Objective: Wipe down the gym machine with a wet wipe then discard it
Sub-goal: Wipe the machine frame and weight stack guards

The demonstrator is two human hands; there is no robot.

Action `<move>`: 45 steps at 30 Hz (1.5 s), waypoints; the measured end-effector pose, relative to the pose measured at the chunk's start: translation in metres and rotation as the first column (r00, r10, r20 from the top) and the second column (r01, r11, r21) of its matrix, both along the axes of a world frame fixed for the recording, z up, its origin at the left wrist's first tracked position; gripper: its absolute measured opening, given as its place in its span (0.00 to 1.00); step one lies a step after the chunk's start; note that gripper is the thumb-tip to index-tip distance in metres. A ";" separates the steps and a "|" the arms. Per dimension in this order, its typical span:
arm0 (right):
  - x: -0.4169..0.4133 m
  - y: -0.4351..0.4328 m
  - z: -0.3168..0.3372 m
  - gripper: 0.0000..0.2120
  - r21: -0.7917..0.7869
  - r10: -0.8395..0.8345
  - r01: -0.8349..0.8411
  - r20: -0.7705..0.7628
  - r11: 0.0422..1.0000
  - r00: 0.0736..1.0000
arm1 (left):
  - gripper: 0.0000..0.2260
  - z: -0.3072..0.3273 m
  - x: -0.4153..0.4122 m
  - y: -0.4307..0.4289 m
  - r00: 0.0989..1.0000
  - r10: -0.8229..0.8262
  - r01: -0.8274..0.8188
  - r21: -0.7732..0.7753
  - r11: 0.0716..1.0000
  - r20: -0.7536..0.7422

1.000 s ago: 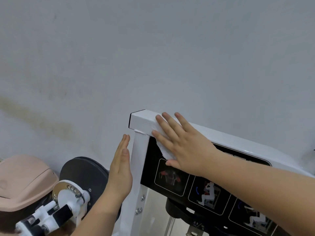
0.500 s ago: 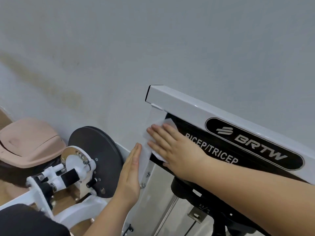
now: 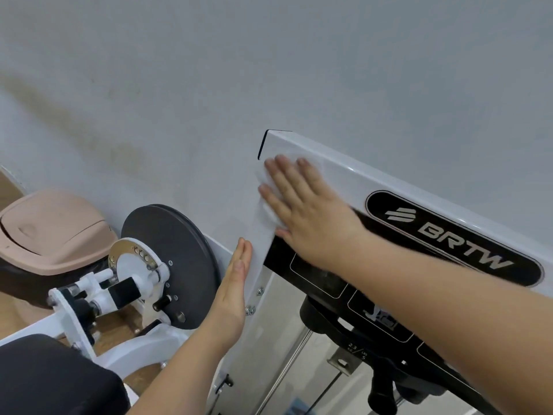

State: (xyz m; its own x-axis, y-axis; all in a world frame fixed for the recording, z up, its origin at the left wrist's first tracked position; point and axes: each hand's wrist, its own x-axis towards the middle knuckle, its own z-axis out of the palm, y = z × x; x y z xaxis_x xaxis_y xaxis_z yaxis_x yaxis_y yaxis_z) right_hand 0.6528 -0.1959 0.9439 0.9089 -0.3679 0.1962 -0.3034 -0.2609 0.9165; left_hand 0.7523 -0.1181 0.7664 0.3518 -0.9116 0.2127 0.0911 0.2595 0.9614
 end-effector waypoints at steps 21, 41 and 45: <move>-0.037 0.011 -0.066 0.41 0.106 -0.034 0.053 -0.178 0.993 0.984 | 0.27 -0.010 0.009 0.004 0.954 0.023 -0.015 -0.027 1.000 0.299; -0.206 0.023 -0.022 0.35 0.166 0.087 -0.040 -0.281 0.985 0.956 | 0.33 0.022 -0.066 -0.007 0.579 0.363 -0.173 -0.325 0.930 0.730; -0.203 0.023 0.027 0.40 0.046 0.098 -0.094 -0.092 0.994 0.991 | 0.33 0.025 -0.086 -0.005 0.566 0.385 -0.197 -0.334 0.922 0.729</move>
